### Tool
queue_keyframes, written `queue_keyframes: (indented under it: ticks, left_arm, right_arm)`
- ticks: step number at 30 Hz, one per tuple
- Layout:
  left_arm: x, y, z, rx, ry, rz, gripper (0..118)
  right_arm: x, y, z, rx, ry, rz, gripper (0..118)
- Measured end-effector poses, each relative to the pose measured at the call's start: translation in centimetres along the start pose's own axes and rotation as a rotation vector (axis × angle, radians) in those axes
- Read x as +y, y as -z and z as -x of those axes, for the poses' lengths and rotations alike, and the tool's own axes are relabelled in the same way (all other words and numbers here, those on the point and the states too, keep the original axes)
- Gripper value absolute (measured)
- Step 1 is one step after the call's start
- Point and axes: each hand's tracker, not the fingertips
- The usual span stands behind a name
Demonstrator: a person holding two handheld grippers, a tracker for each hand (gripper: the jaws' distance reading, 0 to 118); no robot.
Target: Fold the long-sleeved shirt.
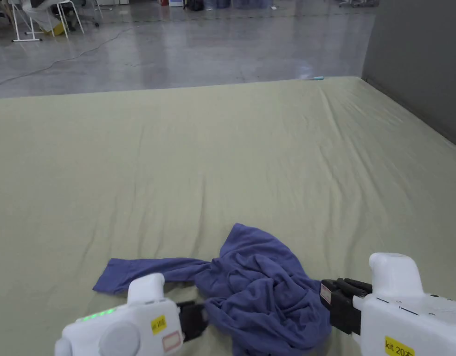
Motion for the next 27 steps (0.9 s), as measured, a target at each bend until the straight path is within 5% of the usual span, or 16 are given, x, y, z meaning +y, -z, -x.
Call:
queue_keyframes:
  ticks: [2, 3, 8, 9, 10, 11, 12, 16, 19, 20, 23, 27]
  left_arm:
    - [1.5, 3.8, -0.2, -0.063, -0.042, 0.083, 113]
    - [1.9, 5.0, -0.2, -0.107, -0.07, 0.093, 114]
    - [0.5, 11.2, -2.5, -0.122, -0.11, 0.276, 106]
    - [0.2, 11.6, -2.7, -0.097, -0.097, 0.284, 93]
    - [-0.1, 11.4, -2.9, -0.065, -0.067, 0.265, 68]
    - [-0.3, 10.9, -3.3, -0.05, -0.03, 0.243, 18]
    - [-0.5, 10.2, -3.6, -0.079, -0.023, 0.248, 9]
    - [-0.7, 6.9, -4.2, -0.094, 0.052, 0.205, 9]
    - [-1.0, 4.8, -4.2, -0.078, 0.047, 0.152, 9]
    - [-0.9, 4.1, -3.9, -0.082, 0.045, 0.147, 9]
    - [-1.6, 3.0, -4.0, -0.072, 0.056, 0.131, 9]
    - [-2.0, 2.0, -3.5, -0.025, 0.09, 0.123, 9]
  right_arm:
    - [0.3, 0.5, -1.1, -0.009, 0.034, 0.016, 0]
    - [0.5, 0.8, -1.6, -0.009, 0.053, 0.022, 0]
    - [1.0, 3.2, -4.4, -0.041, 0.117, 0.084, 0]
    - [1.1, 3.7, -4.8, -0.052, 0.118, 0.107, 0]
    - [1.2, 4.4, -5.2, -0.068, 0.114, 0.133, 0]
    - [1.3, 5.2, -5.7, -0.082, 0.11, 0.16, 0]
    - [1.6, 5.9, -6.1, -0.087, 0.109, 0.176, 0]
    - [3.2, 10.0, -7.9, -0.033, 0.147, 0.236, 6]
    - [4.2, 15.0, -9.4, 0.021, 0.185, 0.364, 105]
    - [4.1, 17.0, -9.8, 0.002, 0.202, 0.409, 115]
    - [3.8, 21.1, -10.2, -0.055, 0.235, 0.459, 115]
    - [2.5, 23.4, -8.9, -0.164, 0.134, 0.605, 98]
